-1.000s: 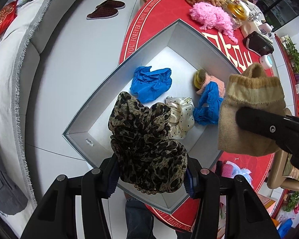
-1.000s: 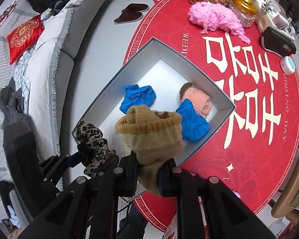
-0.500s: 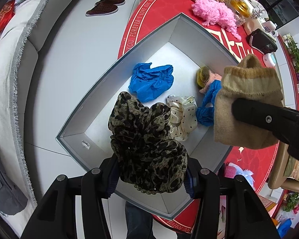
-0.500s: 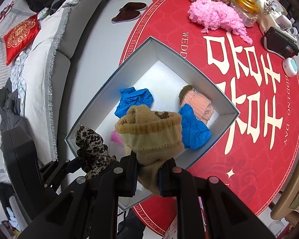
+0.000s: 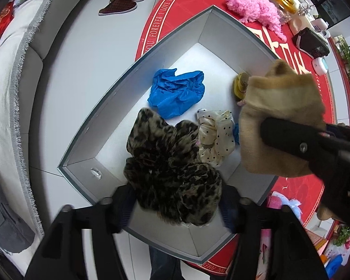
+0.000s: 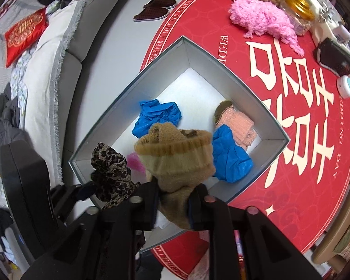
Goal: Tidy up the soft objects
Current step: 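Open both tools to drop the scrunchie and sock into the box, then grasp the pink foam tube with right tool while left tool moves toward the blue fluff, then grasp the light-blue fluffy tuft with the left tool, then lift the blue fluff and pink foam tube and carry them over the box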
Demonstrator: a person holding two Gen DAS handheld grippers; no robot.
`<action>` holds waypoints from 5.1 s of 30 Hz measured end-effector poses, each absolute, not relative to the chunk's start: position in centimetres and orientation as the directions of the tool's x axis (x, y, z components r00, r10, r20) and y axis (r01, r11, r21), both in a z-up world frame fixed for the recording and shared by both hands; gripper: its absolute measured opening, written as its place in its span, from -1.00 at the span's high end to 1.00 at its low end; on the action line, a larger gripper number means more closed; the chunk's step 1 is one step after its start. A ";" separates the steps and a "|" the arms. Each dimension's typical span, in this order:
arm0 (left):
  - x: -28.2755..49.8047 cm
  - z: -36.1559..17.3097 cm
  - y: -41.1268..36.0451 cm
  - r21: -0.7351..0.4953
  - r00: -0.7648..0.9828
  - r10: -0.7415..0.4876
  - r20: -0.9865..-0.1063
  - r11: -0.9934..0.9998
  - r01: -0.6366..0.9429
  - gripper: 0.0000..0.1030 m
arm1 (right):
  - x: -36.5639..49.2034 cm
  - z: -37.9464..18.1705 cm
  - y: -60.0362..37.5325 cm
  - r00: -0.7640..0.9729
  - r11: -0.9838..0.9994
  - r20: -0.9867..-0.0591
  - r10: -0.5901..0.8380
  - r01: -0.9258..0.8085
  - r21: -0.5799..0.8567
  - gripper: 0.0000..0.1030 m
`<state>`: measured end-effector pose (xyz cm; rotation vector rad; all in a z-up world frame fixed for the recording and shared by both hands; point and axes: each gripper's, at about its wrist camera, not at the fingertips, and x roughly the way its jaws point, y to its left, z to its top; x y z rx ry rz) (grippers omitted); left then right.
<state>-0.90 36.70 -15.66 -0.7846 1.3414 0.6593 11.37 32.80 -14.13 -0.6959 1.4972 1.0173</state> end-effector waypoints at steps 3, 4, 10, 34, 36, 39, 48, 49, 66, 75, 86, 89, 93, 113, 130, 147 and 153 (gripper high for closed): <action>-0.9 -15.6 36.7 -0.110 0.120 -0.021 -0.993 0.584 -0.804 -0.98 | 11.8 -14.1 32.4 -0.172 0.460 -0.979 0.109 -0.864 0.203 -0.57; -1.1 -15.4 36.8 -0.121 0.135 -0.017 -0.991 0.569 -0.814 -0.98 | 12.1 -14.0 32.2 -0.178 0.468 -0.977 0.117 -0.858 0.213 -0.63; -1.5 -14.6 36.7 -0.121 0.149 0.003 -0.989 0.569 -0.813 -0.98 | 14.1 -12.9 30.3 -0.213 0.538 -0.965 0.153 -0.801 0.263 -0.90; -2.1 -12.8 26.2 -0.140 0.125 -0.069 -0.990 0.653 -0.744 -0.98 | 15.6 -17.9 15.6 -0.348 0.692 -0.937 0.024 -0.671 0.267 -0.99; -3.0 -12.9 26.4 -0.129 0.114 -0.065 -0.991 0.641 -0.756 -0.98 | 14.1 -19.4 15.8 -0.351 0.678 -0.936 -0.007 -0.690 0.253 -0.99; -4.5 -12.8 26.6 -0.108 0.102 -0.047 -0.994 0.626 -0.773 -0.98 | 12.4 -21.5 16.4 -0.350 0.658 -0.936 -0.042 -0.715 0.237 -0.99; -6.6 -13.3 26.2 -0.103 0.086 -0.058 -0.995 0.607 -0.788 -0.98 | 11.9 -25.6 16.1 -0.347 0.672 -0.927 -0.146 -0.722 0.164 0.24; -6.6 -13.3 26.0 -0.105 0.087 -0.060 -0.994 0.610 -0.785 -0.98 | 12.6 -25.4 15.6 -0.354 0.698 -0.926 -0.127 -0.696 0.171 0.30; 4.2 -14.3 19.7 -0.188 0.078 -0.176 -0.981 0.790 -0.583 -0.98 | 24.3 -15.7 6.5 -0.234 0.863 -0.933 0.272 -0.370 0.344 0.50; 13.3 -17.0 15.7 -0.140 0.019 -0.141 -0.990 0.941 -0.308 -0.98 | 24.2 -12.9 1.4 -0.172 0.856 -0.908 0.382 -0.304 0.418 0.50; 18.3 -23.1 8.2 0.031 -0.035 0.040 -0.999 0.973 0.230 -0.98 | 22.5 -13.2 -3.4 -0.176 0.853 -0.872 0.456 -0.192 0.485 0.47; 19.3 -25.0 8.2 0.026 -0.112 0.055 -0.992 0.970 0.242 -0.98 | 22.6 -13.4 -4.1 -0.179 0.849 -0.863 0.473 -0.170 0.501 0.47; 19.7 -27.0 7.8 0.039 -0.180 0.094 -0.979 0.957 0.288 -0.79 | 23.0 -13.3 -4.6 -0.173 0.848 -0.859 0.483 -0.153 0.508 0.47; 22.6 -20.5 12.4 -0.092 -0.036 -0.090 -0.995 0.995 0.048 0.40 | 23.7 -12.4 -6.1 -0.150 0.861 -0.874 0.463 -0.157 0.483 0.47; 10.1 -10.7 17.1 -0.134 0.108 -0.120 -0.987 0.983 -0.129 0.40 | 18.8 -8.7 -2.7 -0.172 0.822 -0.875 0.453 -0.300 0.484 0.47; -1.0 -10.8 12.9 -0.175 0.097 -0.161 -0.982 0.972 -0.158 0.40 | 9.5 -8.6 -4.0 -0.232 0.837 -0.924 0.303 -0.400 0.374 0.47; -3.5 -10.0 12.4 -0.179 0.114 -0.163 -0.980 0.973 -0.143 0.40 | 6.9 -9.4 -4.9 -0.272 0.849 -0.930 0.248 -0.400 0.344 0.47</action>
